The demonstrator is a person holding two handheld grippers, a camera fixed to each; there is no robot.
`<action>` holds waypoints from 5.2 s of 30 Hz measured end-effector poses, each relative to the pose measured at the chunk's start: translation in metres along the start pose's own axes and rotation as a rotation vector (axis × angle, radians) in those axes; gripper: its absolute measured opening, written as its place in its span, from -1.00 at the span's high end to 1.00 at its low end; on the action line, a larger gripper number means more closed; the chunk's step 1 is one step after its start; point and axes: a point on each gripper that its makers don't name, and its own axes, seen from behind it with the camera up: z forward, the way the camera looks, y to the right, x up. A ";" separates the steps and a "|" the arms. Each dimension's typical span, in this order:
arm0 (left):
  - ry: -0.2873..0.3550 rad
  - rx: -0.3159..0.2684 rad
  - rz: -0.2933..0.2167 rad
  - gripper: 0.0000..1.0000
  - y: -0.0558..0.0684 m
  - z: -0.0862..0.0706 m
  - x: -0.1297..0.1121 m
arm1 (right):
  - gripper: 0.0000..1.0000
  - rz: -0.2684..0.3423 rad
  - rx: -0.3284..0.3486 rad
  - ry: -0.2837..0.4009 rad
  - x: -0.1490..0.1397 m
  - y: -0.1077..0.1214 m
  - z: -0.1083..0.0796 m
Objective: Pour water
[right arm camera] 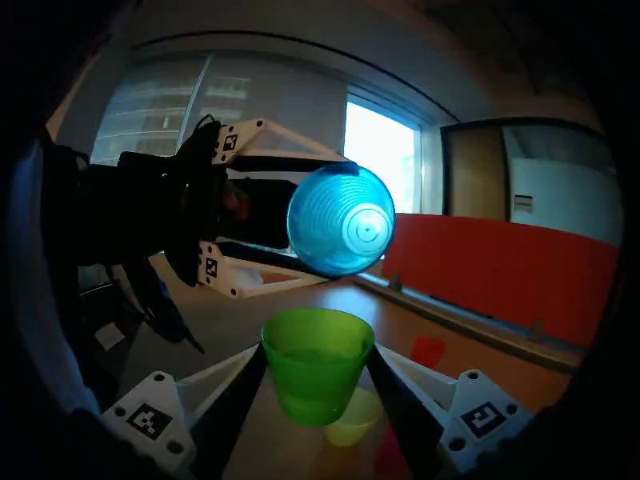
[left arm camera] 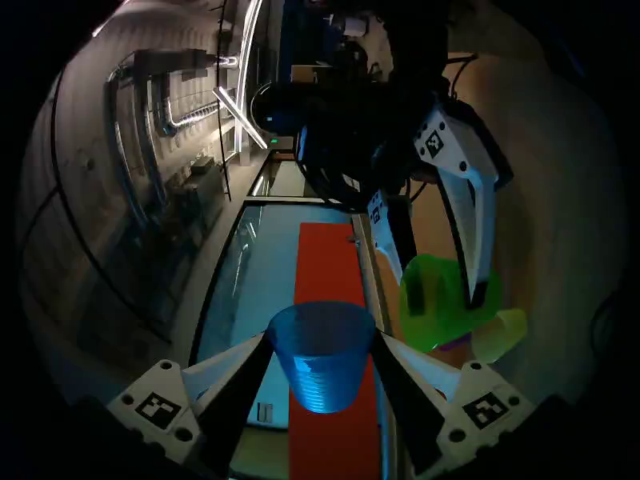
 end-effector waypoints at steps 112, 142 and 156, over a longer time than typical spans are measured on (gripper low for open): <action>-0.333 -0.409 -1.348 -0.75 0.198 -0.029 -0.072 | -0.79 0.013 0.114 -0.384 -0.099 0.014 -0.039; -0.399 -0.532 -1.294 -0.75 0.245 -0.034 -0.079 | -0.80 -0.057 0.173 -0.535 -0.144 0.019 -0.043; -0.391 -0.531 -1.305 -0.75 0.250 -0.030 -0.079 | -0.80 -0.067 0.184 -0.566 -0.157 0.019 -0.042</action>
